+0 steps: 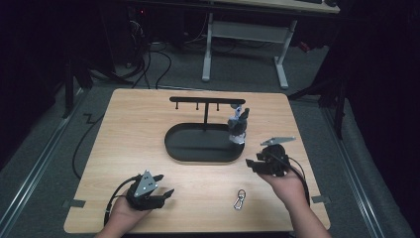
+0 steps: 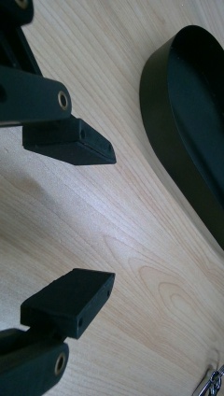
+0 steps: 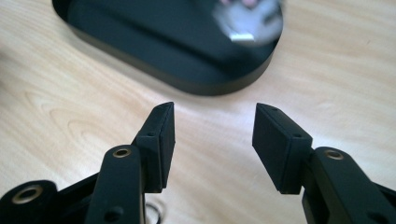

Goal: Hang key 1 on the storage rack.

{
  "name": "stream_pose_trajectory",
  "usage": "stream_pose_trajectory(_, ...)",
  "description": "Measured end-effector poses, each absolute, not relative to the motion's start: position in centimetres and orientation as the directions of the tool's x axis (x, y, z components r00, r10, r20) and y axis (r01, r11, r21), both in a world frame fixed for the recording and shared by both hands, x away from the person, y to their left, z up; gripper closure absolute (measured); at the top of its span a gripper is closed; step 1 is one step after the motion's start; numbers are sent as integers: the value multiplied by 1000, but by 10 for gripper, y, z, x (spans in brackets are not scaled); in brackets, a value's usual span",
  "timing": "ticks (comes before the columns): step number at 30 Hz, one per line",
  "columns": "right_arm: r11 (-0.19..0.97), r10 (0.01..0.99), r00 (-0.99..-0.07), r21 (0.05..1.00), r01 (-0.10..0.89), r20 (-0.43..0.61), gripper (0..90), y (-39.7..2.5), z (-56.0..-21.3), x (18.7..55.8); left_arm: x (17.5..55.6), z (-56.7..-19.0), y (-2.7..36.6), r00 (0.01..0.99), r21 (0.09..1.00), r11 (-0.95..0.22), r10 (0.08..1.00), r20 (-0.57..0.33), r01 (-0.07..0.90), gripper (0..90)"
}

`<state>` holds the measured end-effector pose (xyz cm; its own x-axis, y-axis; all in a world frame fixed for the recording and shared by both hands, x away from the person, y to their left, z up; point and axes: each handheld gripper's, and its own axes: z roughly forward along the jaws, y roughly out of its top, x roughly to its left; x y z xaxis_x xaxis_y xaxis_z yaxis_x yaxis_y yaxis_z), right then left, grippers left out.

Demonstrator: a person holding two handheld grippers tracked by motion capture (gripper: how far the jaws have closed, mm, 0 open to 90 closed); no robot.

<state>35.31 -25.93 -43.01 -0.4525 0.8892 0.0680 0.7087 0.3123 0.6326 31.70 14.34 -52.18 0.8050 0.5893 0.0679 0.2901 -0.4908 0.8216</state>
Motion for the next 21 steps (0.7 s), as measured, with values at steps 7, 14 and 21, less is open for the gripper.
stream_pose_trajectory(7,268,892,-440,667,695,100,488,-266,-471,318,315,-522,141,808,819,-497,585,72,287,372)
stream_pose_trajectory(14,234,894,-437,722,651,104,484,-270,-497,287,315,-523,139,811,813,-507,581,77,286,372)
stream_pose_trajectory(21,241,889,-445,716,655,108,516,-273,-506,262,315,-523,137,811,812,-511,579,82,283,372)
